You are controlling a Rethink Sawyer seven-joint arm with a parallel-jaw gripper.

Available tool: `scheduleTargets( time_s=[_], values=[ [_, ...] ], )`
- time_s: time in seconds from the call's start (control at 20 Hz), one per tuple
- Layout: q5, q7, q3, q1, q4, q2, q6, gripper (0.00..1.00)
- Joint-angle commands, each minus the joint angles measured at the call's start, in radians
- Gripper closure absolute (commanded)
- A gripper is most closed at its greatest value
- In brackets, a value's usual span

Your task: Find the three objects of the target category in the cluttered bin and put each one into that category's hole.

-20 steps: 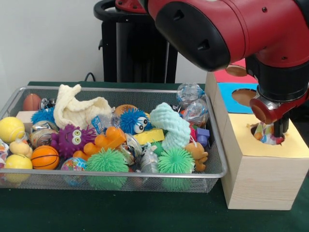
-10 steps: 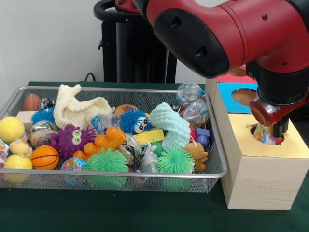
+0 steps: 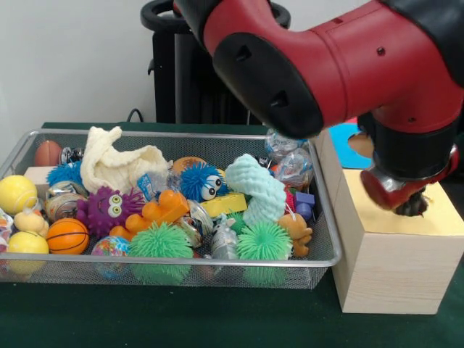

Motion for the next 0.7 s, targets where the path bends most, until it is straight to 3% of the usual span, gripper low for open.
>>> scheduleTargets(
  time_s=[0.05, 0.2, 0.5, 0.7],
  values=[
    [-0.228, -0.308, -0.143, -0.074, -0.225, 0.135, -0.082, 1.00],
    [-0.244, -0.292, -0.140, -0.063, -0.272, 0.140, -0.055, 1.00],
    [-0.280, -0.400, -0.086, -0.046, -0.422, 0.197, 0.010, 1.00],
    [-0.263, -0.327, -0.081, -0.045, -0.392, 0.164, 0.010, 1.00]
  ],
)
